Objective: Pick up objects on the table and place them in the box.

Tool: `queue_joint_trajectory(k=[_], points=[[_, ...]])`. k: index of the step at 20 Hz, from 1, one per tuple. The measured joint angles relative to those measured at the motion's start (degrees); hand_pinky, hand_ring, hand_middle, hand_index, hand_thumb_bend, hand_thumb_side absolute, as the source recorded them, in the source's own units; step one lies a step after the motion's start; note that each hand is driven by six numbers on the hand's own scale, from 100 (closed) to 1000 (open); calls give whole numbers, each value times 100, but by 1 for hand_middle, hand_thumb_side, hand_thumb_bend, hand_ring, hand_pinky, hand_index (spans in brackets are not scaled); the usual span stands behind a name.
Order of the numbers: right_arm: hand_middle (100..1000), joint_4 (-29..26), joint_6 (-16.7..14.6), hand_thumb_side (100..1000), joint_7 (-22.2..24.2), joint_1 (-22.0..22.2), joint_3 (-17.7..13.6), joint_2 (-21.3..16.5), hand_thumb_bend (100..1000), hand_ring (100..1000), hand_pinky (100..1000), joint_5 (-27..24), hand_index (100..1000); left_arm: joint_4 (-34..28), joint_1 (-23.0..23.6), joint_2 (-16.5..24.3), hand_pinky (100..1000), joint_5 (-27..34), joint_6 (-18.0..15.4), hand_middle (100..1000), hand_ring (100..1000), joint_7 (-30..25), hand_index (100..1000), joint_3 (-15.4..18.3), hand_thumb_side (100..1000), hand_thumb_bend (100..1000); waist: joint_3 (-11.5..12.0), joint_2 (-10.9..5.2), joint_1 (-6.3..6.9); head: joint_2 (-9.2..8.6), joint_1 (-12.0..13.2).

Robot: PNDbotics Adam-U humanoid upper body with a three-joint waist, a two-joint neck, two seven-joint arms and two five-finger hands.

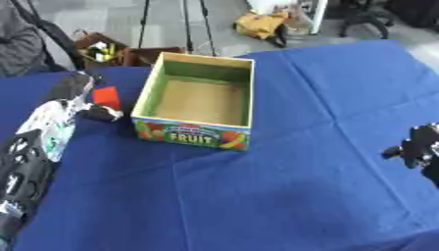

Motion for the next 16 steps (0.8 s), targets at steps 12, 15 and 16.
queue_joint_trajectory(k=[12, 15, 16], points=[[313, 2, -3, 212, 19, -17, 0, 2, 100, 341, 593, 6, 378, 86, 4, 3, 538, 56, 15, 520, 487, -12, 739, 7, 100, 100, -17, 11, 15, -16, -4], [312, 12, -3, 212, 20, -18, -1, 2, 100, 341, 594, 6, 378, 70, 4, 4, 451, 55, 70, 484, 419, -101, 709, 7, 100, 100, -15, 8, 21, -16, -5], [312, 14, -2, 212, 20, -18, -1, 2, 100, 341, 594, 6, 378, 54, 4, 4, 302, 55, 82, 408, 297, -122, 632, 7, 120, 100, -15, 8, 21, -16, -5]])
